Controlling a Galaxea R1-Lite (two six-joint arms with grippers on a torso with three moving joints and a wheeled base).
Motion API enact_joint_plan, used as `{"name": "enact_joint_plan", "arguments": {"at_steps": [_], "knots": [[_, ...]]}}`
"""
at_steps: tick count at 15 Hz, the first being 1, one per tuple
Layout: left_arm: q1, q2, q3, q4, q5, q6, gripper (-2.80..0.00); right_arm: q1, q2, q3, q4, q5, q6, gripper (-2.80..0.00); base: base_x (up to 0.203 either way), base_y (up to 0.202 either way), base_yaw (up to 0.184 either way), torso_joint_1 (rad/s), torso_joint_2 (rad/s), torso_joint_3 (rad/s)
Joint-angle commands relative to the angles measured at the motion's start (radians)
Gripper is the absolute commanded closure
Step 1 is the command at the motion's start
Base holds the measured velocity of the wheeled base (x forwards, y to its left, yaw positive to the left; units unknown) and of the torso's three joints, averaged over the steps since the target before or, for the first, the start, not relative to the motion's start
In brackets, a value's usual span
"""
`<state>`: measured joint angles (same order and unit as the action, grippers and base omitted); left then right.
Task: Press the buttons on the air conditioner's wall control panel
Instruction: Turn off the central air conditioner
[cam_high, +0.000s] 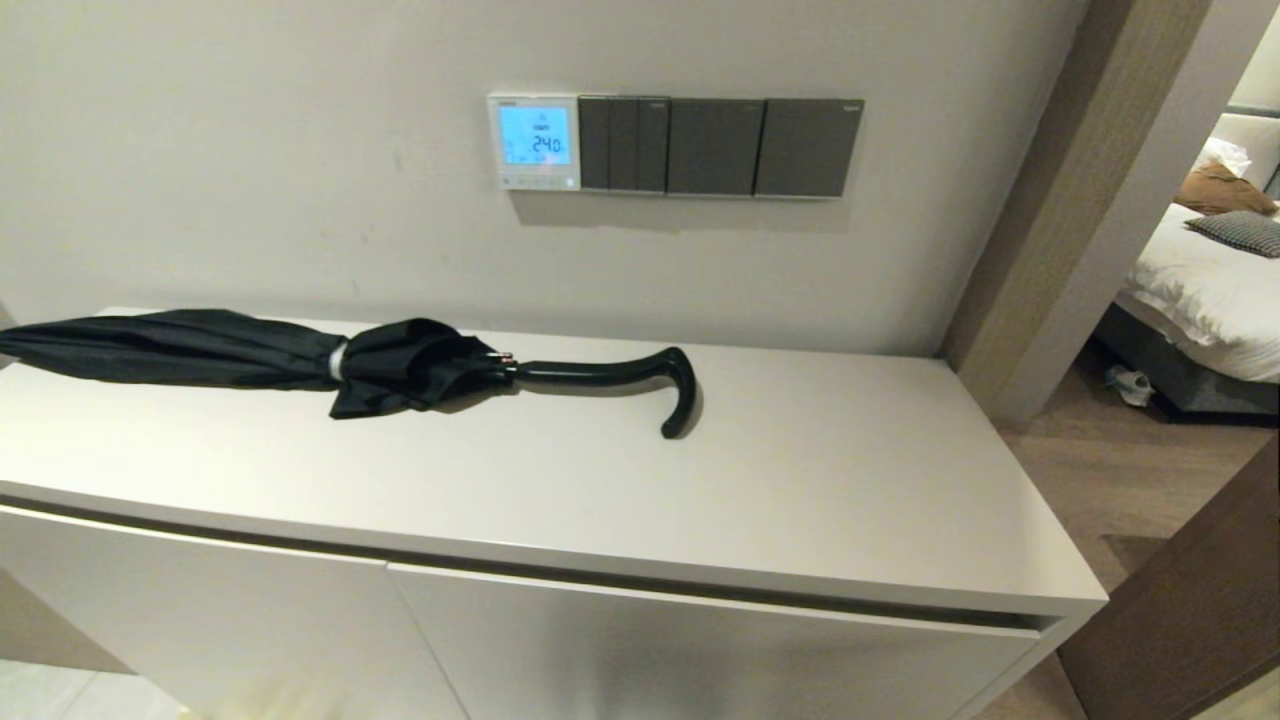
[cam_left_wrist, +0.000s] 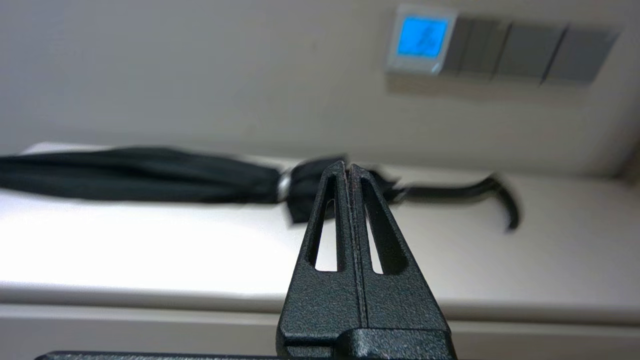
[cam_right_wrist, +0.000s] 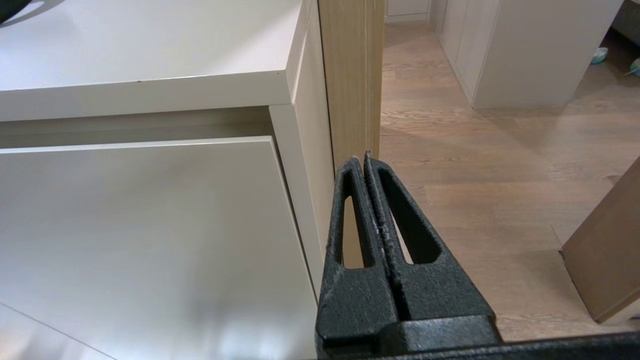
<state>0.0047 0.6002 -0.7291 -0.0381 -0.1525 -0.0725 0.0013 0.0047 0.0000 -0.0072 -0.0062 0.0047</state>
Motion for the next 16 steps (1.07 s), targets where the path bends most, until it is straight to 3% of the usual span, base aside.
{"name": "enact_joint_plan", "arguments": {"at_steps": [1, 3, 6, 9, 13, 16], "knots": [[-0.007, 0.239, -0.142, -0.014, -0.04, -0.067, 0.0, 0.0, 0.0, 0.003, 0.0, 0.0, 0.0, 0.0, 0.0, 0.0, 0.0, 0.0, 0.0, 0.0], [-0.046, 0.359, -0.266, -0.023, -0.068, -0.139, 0.0, 0.0, 0.001, 0.003, 0.0, 0.0, 0.0, 0.0, 0.0, 0.0, 0.0, 0.0, 0.0, 0.0], [-0.123, 0.448, -0.356, -0.029, -0.066, -0.18, 0.0, 0.0, 0.0, 0.003, 0.0, 0.0, 0.0, 0.0, 0.0, 0.0, 0.0, 0.0, 0.0, 0.0], [-0.253, 0.559, -0.41, -0.046, 0.025, -0.191, 0.0, 0.0, 0.001, 0.003, 0.0, 0.0, 0.0, 0.0, 0.0, 0.0, 0.0, 0.0, 0.0, 0.0], [-0.46, 0.71, -0.441, -0.131, 0.217, -0.186, 0.0, 0.0, 0.0, 0.003, 0.0, 0.0, 0.0, 0.0, 0.0, 0.0, 0.0, 0.0, 0.0, 0.0], [-0.506, 0.808, -0.462, -0.203, 0.28, -0.172, 0.0, 0.0, 0.001, 0.003, 0.0, 0.0, 0.0, 0.0, 0.0, 0.0, 0.0, 0.0, 0.0, 0.0]]}}
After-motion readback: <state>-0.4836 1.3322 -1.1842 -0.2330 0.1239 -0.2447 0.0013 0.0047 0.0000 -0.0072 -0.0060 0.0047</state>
